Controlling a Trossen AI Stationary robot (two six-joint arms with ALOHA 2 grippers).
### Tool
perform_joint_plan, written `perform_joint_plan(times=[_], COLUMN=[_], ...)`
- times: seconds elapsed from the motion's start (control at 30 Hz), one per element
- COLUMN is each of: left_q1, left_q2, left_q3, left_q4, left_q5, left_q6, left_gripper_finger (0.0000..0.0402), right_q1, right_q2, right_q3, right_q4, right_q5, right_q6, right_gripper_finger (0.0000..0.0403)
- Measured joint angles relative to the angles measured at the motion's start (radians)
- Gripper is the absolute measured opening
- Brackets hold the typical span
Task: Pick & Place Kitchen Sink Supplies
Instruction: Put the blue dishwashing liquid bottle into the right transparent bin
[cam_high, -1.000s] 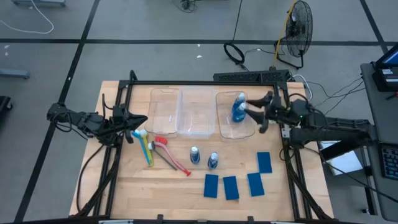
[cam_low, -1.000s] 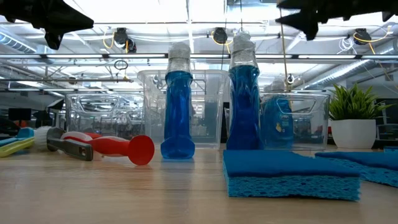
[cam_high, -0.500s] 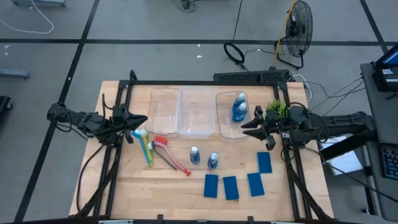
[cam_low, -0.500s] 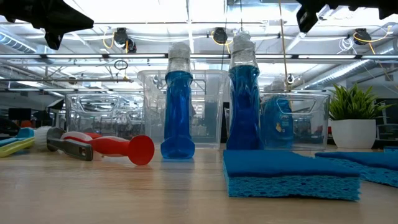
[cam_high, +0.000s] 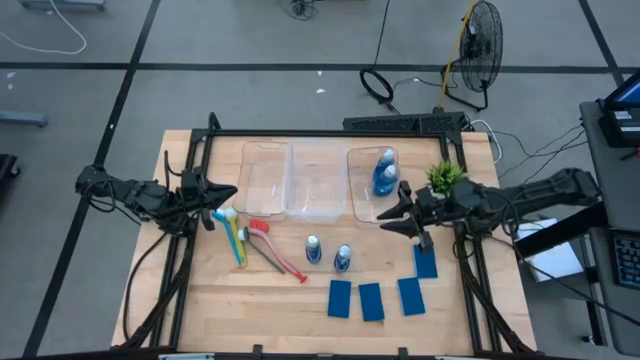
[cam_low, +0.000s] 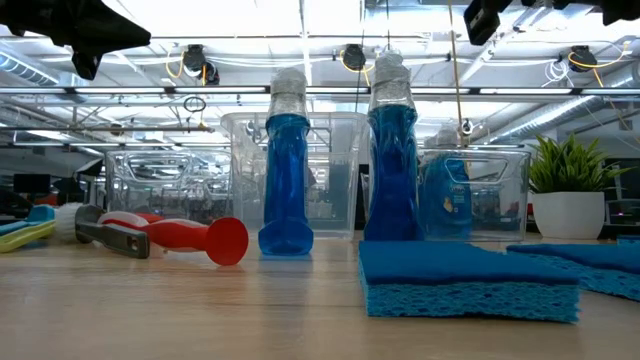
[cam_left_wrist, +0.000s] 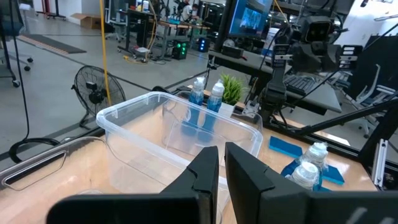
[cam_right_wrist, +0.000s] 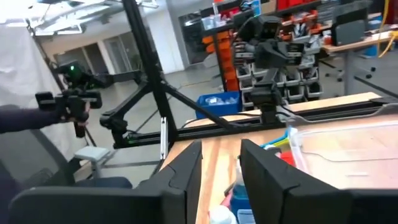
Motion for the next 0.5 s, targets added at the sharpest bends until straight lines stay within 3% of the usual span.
perform_joint_plan(times=[0.17, 0.5], left_q1=[0.000, 0.000], left_q2=[0.000, 0.000], left_q3=[0.000, 0.000], left_q4=[0.001, 0.000], left_q5=[0.000, 0.002], left_q6=[0.000, 0.000], left_gripper_finger=[0.0033, 0.0033], right_q1=[0.025, 0.032], right_q2=[0.076, 0.191], right_q3=[0.075, 0.230], right_q4=[-0.049, -0.338], right_q5=[0.001, 0.000], right_q6=[-0.050, -0.071], right_gripper_finger=[0.0118, 0.0138])
